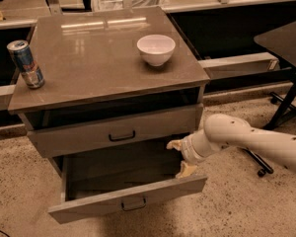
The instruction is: Open middle drawer
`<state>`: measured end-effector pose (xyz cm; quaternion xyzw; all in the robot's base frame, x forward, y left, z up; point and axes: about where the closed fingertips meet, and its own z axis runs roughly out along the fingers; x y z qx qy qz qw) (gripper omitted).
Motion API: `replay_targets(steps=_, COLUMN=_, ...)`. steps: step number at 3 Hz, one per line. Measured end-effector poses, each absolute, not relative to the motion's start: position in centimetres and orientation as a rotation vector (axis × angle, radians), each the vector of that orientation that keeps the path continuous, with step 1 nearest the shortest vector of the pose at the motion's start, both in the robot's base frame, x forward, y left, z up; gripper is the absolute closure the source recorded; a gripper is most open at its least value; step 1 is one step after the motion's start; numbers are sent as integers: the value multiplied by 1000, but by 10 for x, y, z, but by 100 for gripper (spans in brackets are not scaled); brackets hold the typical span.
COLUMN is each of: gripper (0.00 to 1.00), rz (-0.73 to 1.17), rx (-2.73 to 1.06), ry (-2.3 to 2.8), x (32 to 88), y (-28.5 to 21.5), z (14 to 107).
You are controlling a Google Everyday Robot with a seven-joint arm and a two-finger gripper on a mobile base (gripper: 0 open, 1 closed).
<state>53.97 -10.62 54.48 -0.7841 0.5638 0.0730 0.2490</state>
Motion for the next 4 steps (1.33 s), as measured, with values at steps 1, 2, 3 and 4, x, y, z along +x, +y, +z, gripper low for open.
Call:
replay_targets(steps=1, gripper=37, rz=204, rx=-2128, ry=1536, x=541, y=-107, z=555)
replay_targets(steps=2, gripper=55, rz=253, rx=-2123, ry=1562, x=551, y=-110, z=543)
replay_targets(steps=3, gripper=87, rz=306, rx=-2115, ry=1599, x=566, y=-115, z=522)
replay_targets(steps=4, gripper=93, rz=331, rx=-2117, ry=1615, x=572, y=-116, z=510)
